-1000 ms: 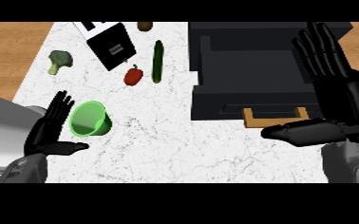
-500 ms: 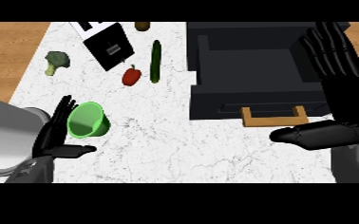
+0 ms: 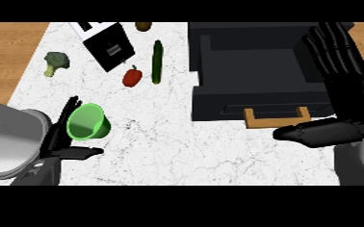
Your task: Pick up the cup, place it into the drawer and close the drawer
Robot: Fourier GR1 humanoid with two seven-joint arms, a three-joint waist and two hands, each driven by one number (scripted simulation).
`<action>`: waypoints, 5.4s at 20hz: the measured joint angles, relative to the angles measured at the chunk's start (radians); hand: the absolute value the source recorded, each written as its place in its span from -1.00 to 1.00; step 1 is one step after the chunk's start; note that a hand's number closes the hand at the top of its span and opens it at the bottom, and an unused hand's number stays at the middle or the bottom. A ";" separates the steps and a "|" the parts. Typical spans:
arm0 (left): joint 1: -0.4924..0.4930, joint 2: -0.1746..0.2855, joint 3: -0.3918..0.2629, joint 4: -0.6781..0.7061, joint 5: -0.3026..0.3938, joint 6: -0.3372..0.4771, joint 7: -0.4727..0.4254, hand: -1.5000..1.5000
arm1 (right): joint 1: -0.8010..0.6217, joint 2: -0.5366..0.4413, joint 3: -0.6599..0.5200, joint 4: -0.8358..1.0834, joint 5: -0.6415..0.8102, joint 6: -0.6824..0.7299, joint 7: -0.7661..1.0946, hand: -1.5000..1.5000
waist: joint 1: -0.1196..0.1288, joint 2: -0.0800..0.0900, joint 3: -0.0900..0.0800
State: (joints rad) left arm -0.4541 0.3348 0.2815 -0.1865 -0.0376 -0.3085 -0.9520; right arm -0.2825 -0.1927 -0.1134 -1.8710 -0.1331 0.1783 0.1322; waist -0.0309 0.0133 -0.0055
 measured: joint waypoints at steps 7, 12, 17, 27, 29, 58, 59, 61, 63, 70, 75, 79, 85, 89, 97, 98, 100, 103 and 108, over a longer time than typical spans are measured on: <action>-0.030 -0.029 -0.004 0.014 -0.004 -0.019 0.002 -1.00 | -0.007 -0.003 -0.003 0.008 0.004 0.002 -0.005 -1.00 | -0.005 0.003 -0.001; -0.042 -0.055 -0.010 -0.007 0.000 -0.068 0.005 1.00 | -0.018 -0.014 -0.012 0.031 0.006 0.008 -0.013 -1.00 | -0.004 0.003 -0.001; -0.039 -0.066 0.001 -0.060 -0.005 0.044 -0.073 1.00 | -0.007 -0.016 -0.010 0.014 0.009 0.010 -0.010 -1.00 | -0.007 0.002 -0.001; -0.072 -0.129 0.065 -0.125 0.066 0.095 -0.123 1.00 | 0.006 -0.021 -0.029 0.022 -0.005 0.017 -0.018 -1.00 | 0.004 -0.003 0.002; -0.080 -0.151 0.078 -0.136 0.080 0.113 -0.128 1.00 | 0.000 -0.031 -0.040 0.023 -0.011 0.020 -0.011 -1.00 | 0.007 -0.005 0.002; -0.652 -0.333 -0.271 -0.569 0.182 0.508 0.575 1.00 | 0.028 -0.025 -0.047 0.041 0.025 0.015 -0.052 -1.00 | 0.007 -0.013 0.006; -0.681 -0.334 -0.280 -0.535 0.188 0.526 0.592 1.00 | 0.026 -0.028 -0.052 0.043 0.018 0.018 -0.055 -1.00 | 0.002 -0.011 0.006; -0.730 -0.334 -0.315 -0.479 0.210 0.565 0.626 1.00 | 0.004 -0.025 -0.048 0.073 0.024 0.017 -0.065 -1.00 | -0.004 -0.008 0.007; -0.783 -0.334 -0.332 -0.410 0.225 0.600 0.650 1.00 | -0.006 -0.025 -0.044 0.064 0.020 0.018 -0.057 -1.00 | -0.016 -0.005 0.007; -0.879 -0.335 -0.442 -0.217 0.289 0.648 0.693 1.00 | -0.043 -0.034 -0.043 0.077 -0.002 0.039 -0.052 -1.00 | -0.064 0.008 0.007; -0.885 -0.335 -0.531 -0.136 0.311 0.597 0.736 1.00 | -0.063 -0.022 -0.017 0.077 0.000 0.044 -0.053 -1.00 | -0.104 0.019 0.008; -0.873 -0.335 -0.590 -0.110 0.328 0.577 0.746 -1.00 | -0.091 -0.016 -0.004 0.084 -0.003 0.047 -0.051 -1.00 | -0.135 0.027 0.008; -0.825 -0.335 -0.610 -0.138 0.408 0.578 0.694 -1.00 | -0.116 0.007 0.045 0.081 -0.037 0.085 -0.046 -1.00 | -0.171 0.036 0.007; -0.809 -0.335 -0.596 -0.179 0.484 0.561 0.641 -1.00 | -0.131 0.013 0.092 0.088 -0.108 0.170 -0.040 1.00 | -0.178 0.038 0.006; -0.808 -0.335 -0.556 -0.222 0.611 0.585 0.515 -1.00 | -0.112 -0.082 0.232 0.087 -0.155 0.386 0.049 1.00 | -0.146 0.025 0.005; -0.814 -0.335 -0.551 -0.222 0.622 0.594 0.508 -1.00 | -0.105 -0.104 0.247 0.089 -0.141 0.409 0.060 -1.00 | -0.136 0.022 0.005; -0.812 -0.335 -0.546 -0.215 0.639 0.604 0.487 -1.00 | -0.077 -0.139 0.275 0.079 -0.093 0.435 0.075 -1.00 | -0.116 0.016 0.005; -0.804 -0.335 -0.541 -0.202 0.655 0.607 0.458 -1.00 | -0.062 -0.175 0.304 0.066 0.027 0.430 0.078 -1.00 | -0.082 0.011 0.006; -0.788 -0.335 -0.528 -0.206 0.689 0.600 0.432 -1.00 | -0.006 -0.184 0.365 0.117 0.274 0.353 -0.001 -1.00 | -0.030 0.003 0.006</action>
State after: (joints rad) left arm -1.2420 0.0001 -0.2468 -0.3924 0.6512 0.2920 -0.5198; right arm -0.2883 -0.3765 0.2514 -1.7538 0.1410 0.5308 0.1313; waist -0.0609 0.0158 0.0010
